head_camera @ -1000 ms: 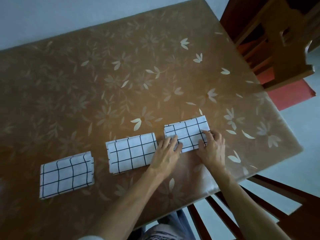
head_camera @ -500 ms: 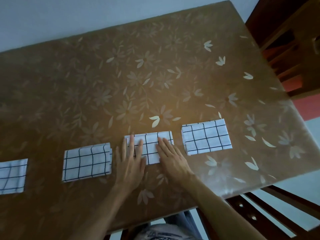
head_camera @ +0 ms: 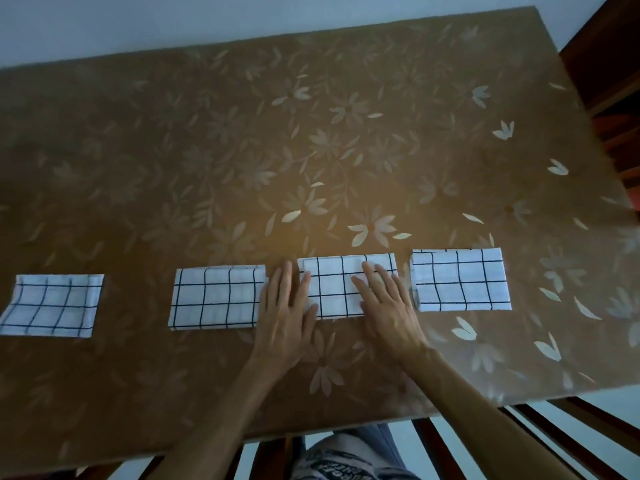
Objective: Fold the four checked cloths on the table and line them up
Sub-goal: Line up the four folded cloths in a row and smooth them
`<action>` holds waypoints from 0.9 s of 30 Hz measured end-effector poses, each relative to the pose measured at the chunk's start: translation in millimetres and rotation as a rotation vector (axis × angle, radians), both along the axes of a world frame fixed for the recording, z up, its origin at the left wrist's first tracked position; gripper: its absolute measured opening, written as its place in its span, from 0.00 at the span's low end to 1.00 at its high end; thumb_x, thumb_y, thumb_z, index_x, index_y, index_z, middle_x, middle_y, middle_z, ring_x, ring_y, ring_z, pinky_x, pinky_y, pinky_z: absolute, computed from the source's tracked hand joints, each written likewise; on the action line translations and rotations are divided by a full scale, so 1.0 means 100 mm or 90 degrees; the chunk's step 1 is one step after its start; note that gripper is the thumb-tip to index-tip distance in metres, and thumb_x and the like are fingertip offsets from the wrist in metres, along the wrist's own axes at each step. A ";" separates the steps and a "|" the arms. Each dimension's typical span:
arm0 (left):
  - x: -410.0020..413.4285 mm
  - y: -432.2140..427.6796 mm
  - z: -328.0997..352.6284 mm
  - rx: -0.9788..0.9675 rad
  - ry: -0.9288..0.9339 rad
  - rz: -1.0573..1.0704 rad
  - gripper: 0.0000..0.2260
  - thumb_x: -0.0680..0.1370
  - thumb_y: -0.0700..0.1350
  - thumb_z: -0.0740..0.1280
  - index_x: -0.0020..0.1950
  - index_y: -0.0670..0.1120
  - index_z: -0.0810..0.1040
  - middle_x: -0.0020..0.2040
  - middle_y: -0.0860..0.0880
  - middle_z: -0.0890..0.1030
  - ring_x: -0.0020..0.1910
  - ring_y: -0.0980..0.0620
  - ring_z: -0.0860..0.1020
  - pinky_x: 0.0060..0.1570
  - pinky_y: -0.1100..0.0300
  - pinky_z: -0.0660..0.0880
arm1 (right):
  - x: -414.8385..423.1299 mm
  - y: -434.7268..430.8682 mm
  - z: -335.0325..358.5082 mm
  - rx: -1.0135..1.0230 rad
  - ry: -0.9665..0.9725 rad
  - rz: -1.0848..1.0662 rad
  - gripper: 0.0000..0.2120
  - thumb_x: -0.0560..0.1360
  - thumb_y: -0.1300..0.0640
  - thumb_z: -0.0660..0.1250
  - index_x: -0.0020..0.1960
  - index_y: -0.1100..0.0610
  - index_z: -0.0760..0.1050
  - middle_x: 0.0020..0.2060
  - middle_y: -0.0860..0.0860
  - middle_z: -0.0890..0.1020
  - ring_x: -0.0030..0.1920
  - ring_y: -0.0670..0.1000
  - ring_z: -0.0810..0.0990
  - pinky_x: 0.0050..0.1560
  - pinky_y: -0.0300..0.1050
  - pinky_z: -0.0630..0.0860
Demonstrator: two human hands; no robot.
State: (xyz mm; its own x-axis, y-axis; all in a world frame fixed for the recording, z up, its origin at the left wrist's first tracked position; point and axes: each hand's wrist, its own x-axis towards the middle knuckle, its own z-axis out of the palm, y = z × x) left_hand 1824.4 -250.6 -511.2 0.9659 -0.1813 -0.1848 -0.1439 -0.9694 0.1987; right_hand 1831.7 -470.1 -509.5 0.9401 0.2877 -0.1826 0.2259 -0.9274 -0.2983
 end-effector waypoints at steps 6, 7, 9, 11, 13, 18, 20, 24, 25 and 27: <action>-0.10 1.05 0.07 0.094 -0.012 0.277 0.27 0.82 0.59 0.49 0.78 0.48 0.65 0.78 0.37 0.60 0.76 0.36 0.61 0.73 0.37 0.59 | -0.03 1.23 0.18 0.147 0.087 0.105 0.28 0.75 0.59 0.69 0.73 0.56 0.66 0.71 0.57 0.70 0.64 0.59 0.74 0.57 0.56 0.79; -0.13 1.17 0.09 0.109 -0.002 0.295 0.27 0.82 0.59 0.49 0.77 0.47 0.67 0.77 0.36 0.62 0.75 0.36 0.63 0.73 0.39 0.59 | -0.03 1.41 0.21 0.152 0.109 0.108 0.28 0.76 0.59 0.66 0.74 0.56 0.64 0.72 0.58 0.68 0.64 0.61 0.74 0.54 0.57 0.80; -0.18 1.30 0.09 0.099 0.015 0.298 0.27 0.81 0.58 0.49 0.74 0.47 0.71 0.76 0.35 0.66 0.72 0.37 0.68 0.72 0.41 0.62 | -0.01 1.66 0.23 0.143 0.135 0.099 0.27 0.78 0.56 0.58 0.77 0.56 0.60 0.75 0.60 0.62 0.66 0.63 0.71 0.51 0.57 0.79; -0.23 1.31 0.04 0.046 0.012 0.282 0.26 0.82 0.57 0.48 0.72 0.46 0.73 0.75 0.36 0.68 0.69 0.38 0.70 0.69 0.41 0.67 | 0.02 1.76 0.25 0.109 0.157 0.084 0.28 0.79 0.54 0.60 0.77 0.56 0.60 0.77 0.60 0.58 0.68 0.63 0.68 0.54 0.58 0.76; -0.27 1.31 -0.01 0.000 -0.002 0.260 0.25 0.82 0.56 0.50 0.71 0.45 0.74 0.74 0.36 0.69 0.67 0.37 0.71 0.66 0.42 0.69 | 0.03 1.78 0.22 0.085 0.141 0.071 0.27 0.77 0.57 0.66 0.74 0.58 0.65 0.76 0.61 0.61 0.68 0.64 0.68 0.54 0.60 0.77; -0.26 1.43 -0.12 0.006 -0.058 0.174 0.21 0.82 0.52 0.56 0.72 0.45 0.72 0.77 0.38 0.64 0.74 0.37 0.66 0.69 0.41 0.68 | 0.02 1.75 0.07 0.013 0.069 0.058 0.20 0.68 0.53 0.74 0.59 0.55 0.79 0.66 0.59 0.76 0.63 0.63 0.74 0.55 0.61 0.78; -0.21 1.45 -0.15 0.019 -0.066 0.108 0.23 0.82 0.52 0.57 0.75 0.46 0.68 0.79 0.39 0.60 0.78 0.38 0.60 0.71 0.39 0.65 | 0.03 1.82 0.10 0.034 0.000 0.067 0.19 0.73 0.45 0.65 0.59 0.54 0.78 0.70 0.59 0.72 0.70 0.63 0.69 0.67 0.62 0.69; -0.10 1.47 -0.28 0.052 -0.024 0.018 0.27 0.82 0.54 0.51 0.81 0.47 0.58 0.82 0.41 0.53 0.80 0.41 0.52 0.73 0.39 0.61 | 0.10 2.11 0.00 0.054 0.006 0.070 0.28 0.77 0.48 0.49 0.74 0.55 0.67 0.77 0.57 0.61 0.78 0.58 0.57 0.75 0.55 0.52; -0.10 1.49 -0.32 0.053 -0.017 0.034 0.28 0.82 0.56 0.50 0.81 0.48 0.55 0.82 0.42 0.52 0.81 0.42 0.51 0.74 0.39 0.59 | 0.10 2.16 -0.09 0.042 0.028 0.078 0.31 0.77 0.47 0.46 0.77 0.56 0.61 0.78 0.57 0.57 0.79 0.57 0.54 0.77 0.56 0.52; -0.10 1.52 -0.36 0.049 -0.004 0.067 0.29 0.83 0.60 0.49 0.82 0.49 0.53 0.82 0.43 0.50 0.81 0.42 0.49 0.76 0.39 0.56 | 0.13 2.19 -0.24 0.004 0.058 0.093 0.32 0.78 0.45 0.45 0.79 0.58 0.57 0.79 0.57 0.55 0.79 0.57 0.52 0.75 0.59 0.60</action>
